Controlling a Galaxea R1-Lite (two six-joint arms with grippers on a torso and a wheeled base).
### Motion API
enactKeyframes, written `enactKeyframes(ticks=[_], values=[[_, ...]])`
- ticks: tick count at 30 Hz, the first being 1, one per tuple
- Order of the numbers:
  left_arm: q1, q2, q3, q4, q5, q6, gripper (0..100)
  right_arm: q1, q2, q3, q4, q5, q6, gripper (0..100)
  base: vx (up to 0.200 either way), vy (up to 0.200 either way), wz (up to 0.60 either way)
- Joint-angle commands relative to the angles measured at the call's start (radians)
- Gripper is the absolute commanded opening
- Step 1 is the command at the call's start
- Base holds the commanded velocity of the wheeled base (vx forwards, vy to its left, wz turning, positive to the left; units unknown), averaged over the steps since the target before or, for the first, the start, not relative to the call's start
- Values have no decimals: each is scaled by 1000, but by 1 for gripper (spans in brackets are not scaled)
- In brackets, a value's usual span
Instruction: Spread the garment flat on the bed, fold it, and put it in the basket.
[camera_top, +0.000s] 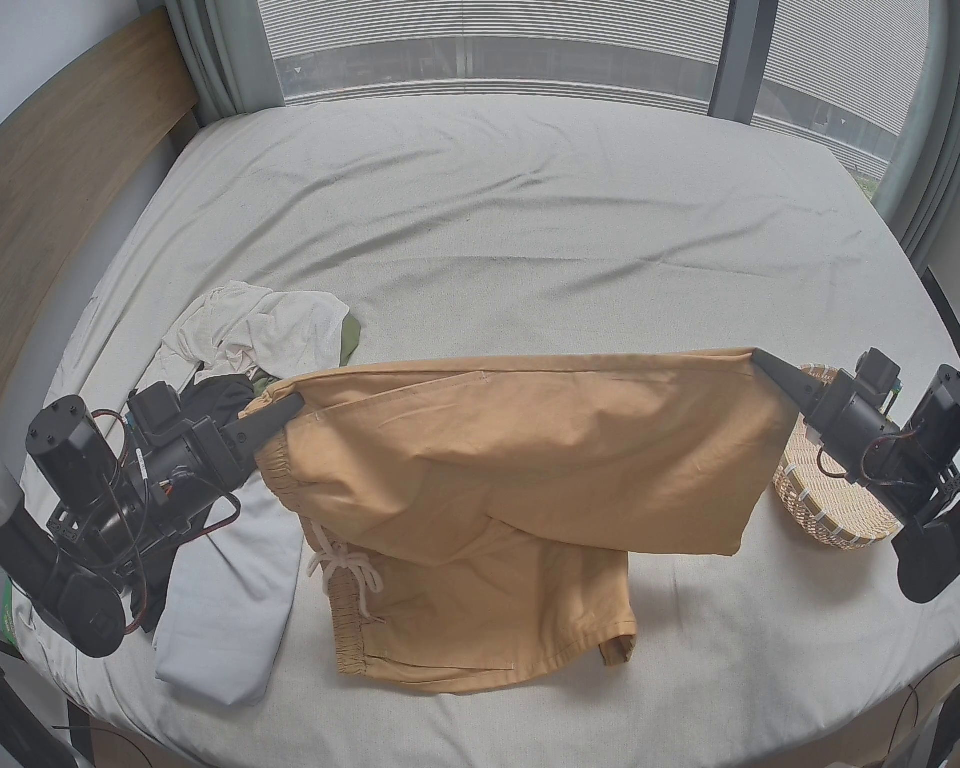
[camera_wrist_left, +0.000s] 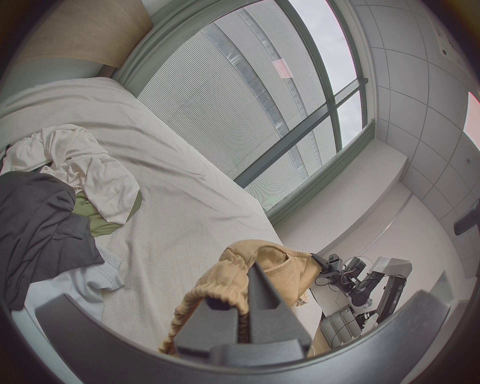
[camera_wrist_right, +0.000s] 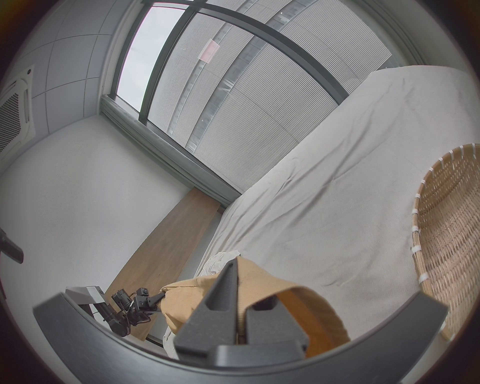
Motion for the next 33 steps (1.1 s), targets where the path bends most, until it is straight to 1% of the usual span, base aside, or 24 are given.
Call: enactKeyframes(ticks=[1, 4, 9, 12, 20, 30, 33], values=[[-4, 58, -54, -1, 9, 3, 0, -15, 47, -67, 16, 2, 0, 0, 0, 0, 0], [5, 96, -117, 1, 38, -3, 0, -34, 70, -104, 28, 3, 0, 0, 0, 0, 0], [7, 144, -165, 1, 79, -1, 0, -51, 127, -163, 28, 3, 0, 0, 0, 0, 0], [5, 168, -196, 1, 92, 2, 0, -58, 156, -202, 28, 3, 0, 0, 0, 0, 0], [1, 230, -309, 2, 153, -24, 0, -51, 228, -281, 31, 19, 2, 0, 0, 0, 0], [-2, 309, -372, 2, 164, -35, 0, -78, 324, -386, 34, 20, 2, 0, 0, 0, 0], [-2, 337, -407, 4, 164, -35, 0, -86, 370, -443, 36, 20, 2, 0, 0, 0, 0]])
